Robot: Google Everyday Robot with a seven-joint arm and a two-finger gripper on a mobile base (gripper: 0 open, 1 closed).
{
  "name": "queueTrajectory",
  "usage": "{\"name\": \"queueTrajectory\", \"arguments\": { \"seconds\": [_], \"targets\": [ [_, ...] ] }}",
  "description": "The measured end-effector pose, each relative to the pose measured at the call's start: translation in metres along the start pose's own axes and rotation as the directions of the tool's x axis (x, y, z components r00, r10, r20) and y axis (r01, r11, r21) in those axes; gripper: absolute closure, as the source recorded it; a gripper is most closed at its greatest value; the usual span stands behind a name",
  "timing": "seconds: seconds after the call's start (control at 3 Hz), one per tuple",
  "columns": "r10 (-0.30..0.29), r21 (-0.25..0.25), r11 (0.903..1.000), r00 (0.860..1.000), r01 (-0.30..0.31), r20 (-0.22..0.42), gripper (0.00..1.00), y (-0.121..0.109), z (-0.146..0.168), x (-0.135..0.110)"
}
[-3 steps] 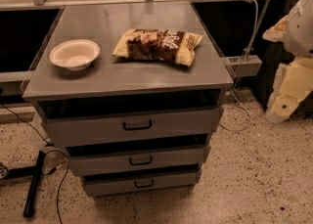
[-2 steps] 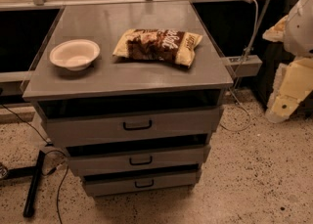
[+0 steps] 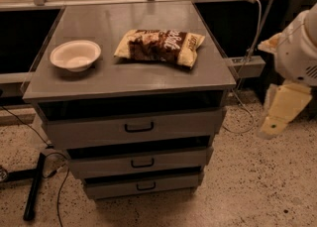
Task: Open middle drawer
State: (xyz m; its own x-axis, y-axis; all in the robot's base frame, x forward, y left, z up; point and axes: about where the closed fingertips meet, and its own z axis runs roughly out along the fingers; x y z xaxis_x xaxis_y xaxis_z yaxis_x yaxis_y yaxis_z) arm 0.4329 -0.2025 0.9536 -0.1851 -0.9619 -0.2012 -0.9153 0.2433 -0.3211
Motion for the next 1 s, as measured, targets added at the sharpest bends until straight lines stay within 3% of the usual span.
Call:
{"name": "queueTrajectory", "arguments": {
  "seconds": [0.33, 1.0],
  "targets": [
    [-0.015, 0.036, 0.9993, 1.0, 0.014, 0.024, 0.0, 0.017, 0.039, 0.003],
    [-0.017, 0.043, 0.999, 0.982, 0.009, 0.188, 0.0, 0.022, 0.119, 0.012]
  ]
}}
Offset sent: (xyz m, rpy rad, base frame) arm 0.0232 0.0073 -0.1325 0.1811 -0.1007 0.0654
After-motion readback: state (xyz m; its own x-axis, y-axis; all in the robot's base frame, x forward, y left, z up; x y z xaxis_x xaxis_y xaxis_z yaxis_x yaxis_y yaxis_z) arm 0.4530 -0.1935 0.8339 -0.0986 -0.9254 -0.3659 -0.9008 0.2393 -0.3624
